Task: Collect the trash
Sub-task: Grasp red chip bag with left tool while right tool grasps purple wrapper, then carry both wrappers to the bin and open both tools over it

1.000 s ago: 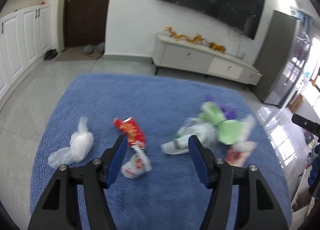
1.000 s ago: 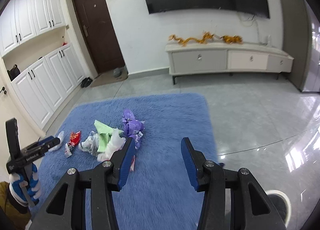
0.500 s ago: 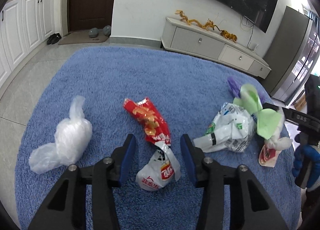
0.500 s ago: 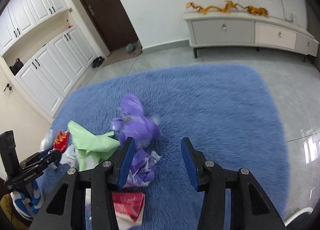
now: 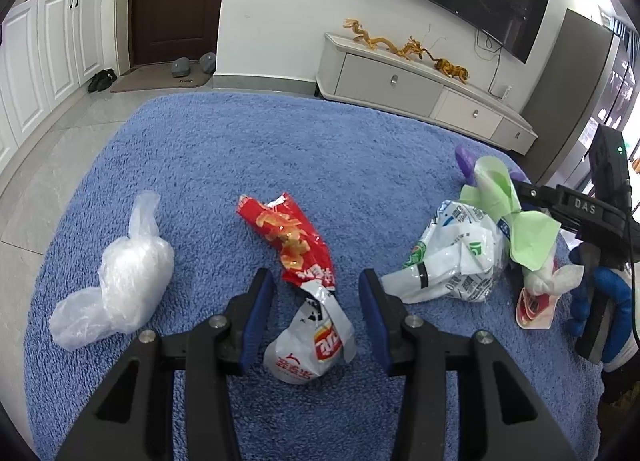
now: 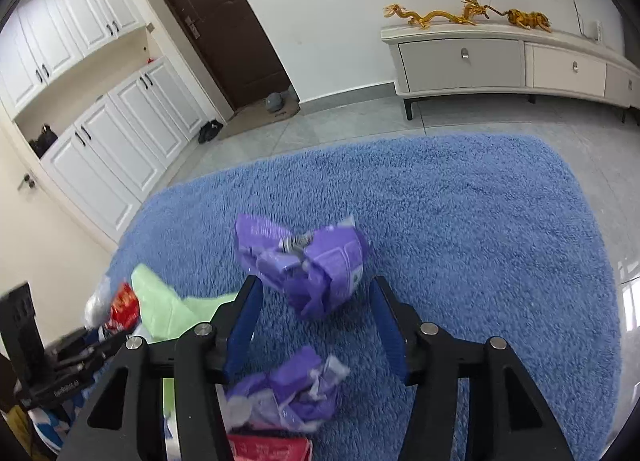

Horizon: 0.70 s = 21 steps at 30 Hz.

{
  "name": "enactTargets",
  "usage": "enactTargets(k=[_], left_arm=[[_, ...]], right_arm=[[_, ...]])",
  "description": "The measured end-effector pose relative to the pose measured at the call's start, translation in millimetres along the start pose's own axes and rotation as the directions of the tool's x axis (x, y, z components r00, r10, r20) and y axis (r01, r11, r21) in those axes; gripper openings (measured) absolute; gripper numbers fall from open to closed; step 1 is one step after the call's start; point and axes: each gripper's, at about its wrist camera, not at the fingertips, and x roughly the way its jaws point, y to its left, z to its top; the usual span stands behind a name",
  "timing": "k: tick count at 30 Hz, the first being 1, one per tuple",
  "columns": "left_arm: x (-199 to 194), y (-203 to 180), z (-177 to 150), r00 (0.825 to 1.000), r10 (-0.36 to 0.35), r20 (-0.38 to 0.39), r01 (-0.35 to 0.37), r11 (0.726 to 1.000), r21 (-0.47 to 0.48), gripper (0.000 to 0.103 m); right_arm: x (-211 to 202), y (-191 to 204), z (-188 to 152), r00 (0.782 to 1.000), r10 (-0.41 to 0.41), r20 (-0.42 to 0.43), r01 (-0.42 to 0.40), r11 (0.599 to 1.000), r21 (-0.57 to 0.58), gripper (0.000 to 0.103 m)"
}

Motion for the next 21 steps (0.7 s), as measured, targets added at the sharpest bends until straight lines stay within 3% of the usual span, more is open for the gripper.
enactTargets(k=[2,5,7,11,21], left_arm=[[-0.3,-1.2,-0.2,1.0,0.005,0.001,-0.005,1.0,0.004,0.042],[-0.2,-1.9,-0.4,1.0,0.011,0.001,-0.011,1.0,0.009,0.032],[-0.5,-1.9,-0.4,1.0,0.006,0.0,-0.006,1.0,0.009,0.023],[-2.6,-9.4,-1.5,1.0,0.017,0.005,-0.017,0.998,0.053,0.02],[-46.0,-32.4,-9.6,0.998,-0.011,0.056,0.007,0.998,0.057,0.017]], right_arm=[[1.6,-3.0,2.6,1.0,0.012,0.012,-0.013,1.0,0.022,0.053],[4.5,-7.9,3.9,1.0,0.013,0.019,-0.014,0.999,0.051,0.053],[6.0,-11.5,3.0,1.0,0.015,0.017,-0.017,0.997,0.071,0.04],[-8.5,-14.1,-0.9,0.999,0.005,0.046,-0.009,0.997,0.075,0.035],[-119.9,-20.9,-29.2,0.985,-0.04,0.17,0.026,0.996,0.088,0.034]])
